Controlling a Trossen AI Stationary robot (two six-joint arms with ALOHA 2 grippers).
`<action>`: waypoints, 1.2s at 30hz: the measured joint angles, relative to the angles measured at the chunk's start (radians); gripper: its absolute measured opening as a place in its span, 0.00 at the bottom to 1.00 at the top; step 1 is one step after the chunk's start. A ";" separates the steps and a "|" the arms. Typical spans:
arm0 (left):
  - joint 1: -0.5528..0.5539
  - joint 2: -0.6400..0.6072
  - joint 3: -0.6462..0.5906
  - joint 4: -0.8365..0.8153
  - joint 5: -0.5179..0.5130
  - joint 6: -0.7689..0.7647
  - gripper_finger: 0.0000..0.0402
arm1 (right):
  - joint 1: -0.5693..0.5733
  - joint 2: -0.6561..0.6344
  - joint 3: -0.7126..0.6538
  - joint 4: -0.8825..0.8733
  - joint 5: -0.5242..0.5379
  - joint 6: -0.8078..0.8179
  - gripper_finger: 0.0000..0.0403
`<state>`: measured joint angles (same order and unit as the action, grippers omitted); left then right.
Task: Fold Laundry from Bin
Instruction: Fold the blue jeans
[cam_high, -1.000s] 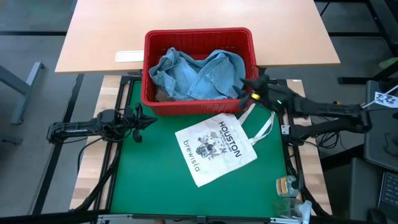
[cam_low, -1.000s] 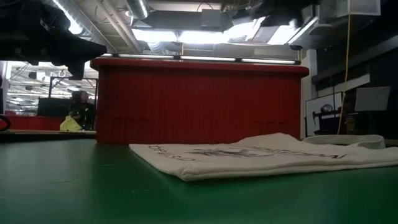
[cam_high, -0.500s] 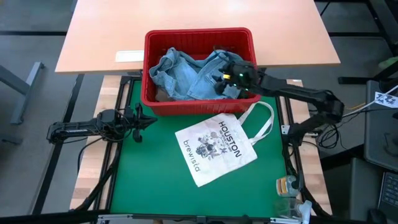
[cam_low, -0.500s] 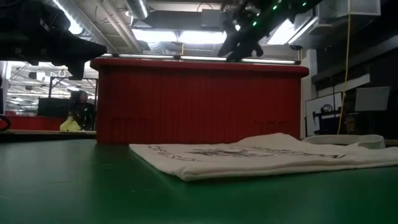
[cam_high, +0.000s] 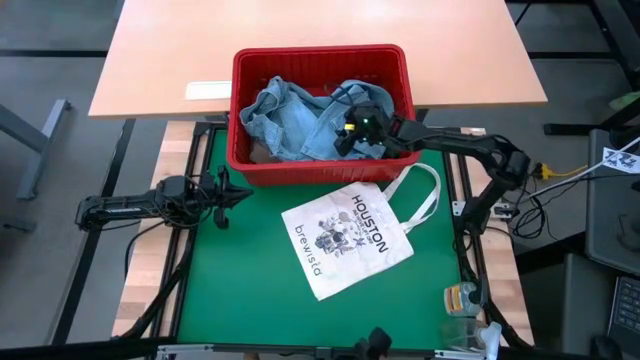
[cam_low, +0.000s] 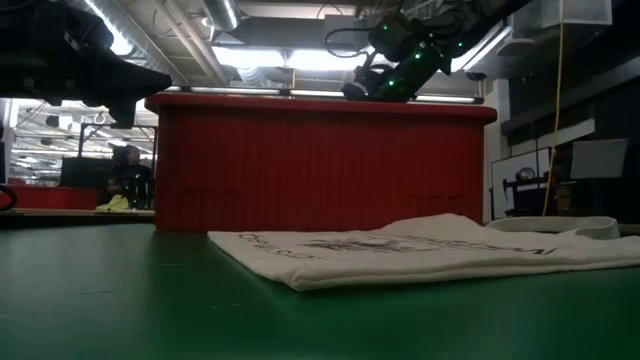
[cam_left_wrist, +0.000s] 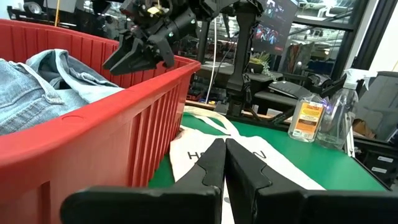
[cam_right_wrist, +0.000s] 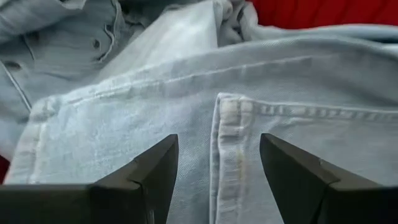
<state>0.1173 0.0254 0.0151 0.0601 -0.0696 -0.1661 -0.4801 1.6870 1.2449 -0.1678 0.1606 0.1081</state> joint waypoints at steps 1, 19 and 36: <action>0.000 0.000 0.000 0.000 0.000 0.000 0.02 | 0.000 0.006 0.000 0.000 -0.007 0.000 0.56; 0.000 0.000 0.000 0.000 0.000 0.000 0.02 | -0.032 0.074 0.000 0.008 0.108 -0.003 0.56; 0.000 0.000 0.000 0.000 0.000 0.000 0.02 | -0.038 0.062 0.000 -0.011 0.117 -0.010 0.04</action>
<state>0.1173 0.0250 0.0147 0.0601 -0.0696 -0.1658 -0.5179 1.7489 1.2446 -0.1792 0.2781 0.0982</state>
